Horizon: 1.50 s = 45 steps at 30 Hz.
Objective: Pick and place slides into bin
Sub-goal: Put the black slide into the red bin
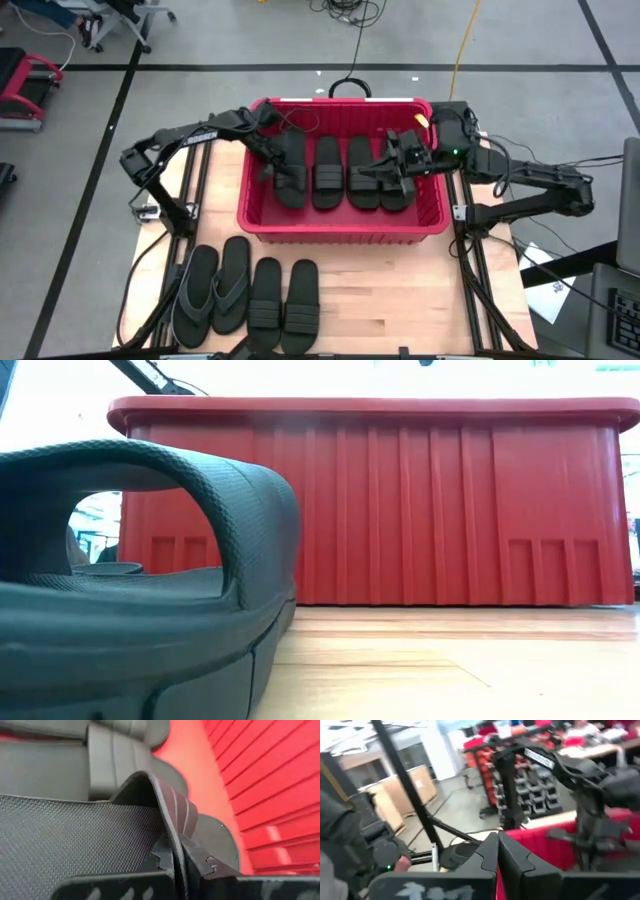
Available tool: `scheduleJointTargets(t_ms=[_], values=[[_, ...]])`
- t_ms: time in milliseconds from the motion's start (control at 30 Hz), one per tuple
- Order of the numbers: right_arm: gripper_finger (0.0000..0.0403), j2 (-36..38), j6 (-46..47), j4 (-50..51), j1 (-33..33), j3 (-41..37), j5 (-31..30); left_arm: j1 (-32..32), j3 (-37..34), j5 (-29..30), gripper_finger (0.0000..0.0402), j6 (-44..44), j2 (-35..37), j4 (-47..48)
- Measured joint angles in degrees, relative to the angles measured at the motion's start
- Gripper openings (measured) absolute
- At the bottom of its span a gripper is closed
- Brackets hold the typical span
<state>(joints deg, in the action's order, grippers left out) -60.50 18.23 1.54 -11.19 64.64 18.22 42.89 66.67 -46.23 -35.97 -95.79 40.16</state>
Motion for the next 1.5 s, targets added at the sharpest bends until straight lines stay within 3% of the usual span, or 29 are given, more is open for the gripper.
scheduleJointTargets(t_ms=[333,667,967,1267,1500], values=[[0.0,7.6,3.2,0.2,0.0,-6.2,-12.2,-0.7,-0.1,-0.1,0.0001,1.1,-4.2,-0.3],[0.0,10.1,4.1,0.0,0.1,-6.3,-15.0,-0.7,0.0,2.8,0.0002,-0.2,-6.0,-0.9],[0.0,9.8,2.7,3.6,0.1,-6.3,-13.7,-0.7,0.0,6.1,0.0005,0.0,-7.5,-1.0],[0.0,9.8,3.5,3.5,0.1,-6.3,-13.7,-0.6,1.1,15.0,0.0067,3.0,-5.8,-1.3],[0.0,9.8,3.8,3.4,0.6,-6.3,-13.6,-0.5,1.2,16.1,0.0114,2.2,-5.8,-0.5]])
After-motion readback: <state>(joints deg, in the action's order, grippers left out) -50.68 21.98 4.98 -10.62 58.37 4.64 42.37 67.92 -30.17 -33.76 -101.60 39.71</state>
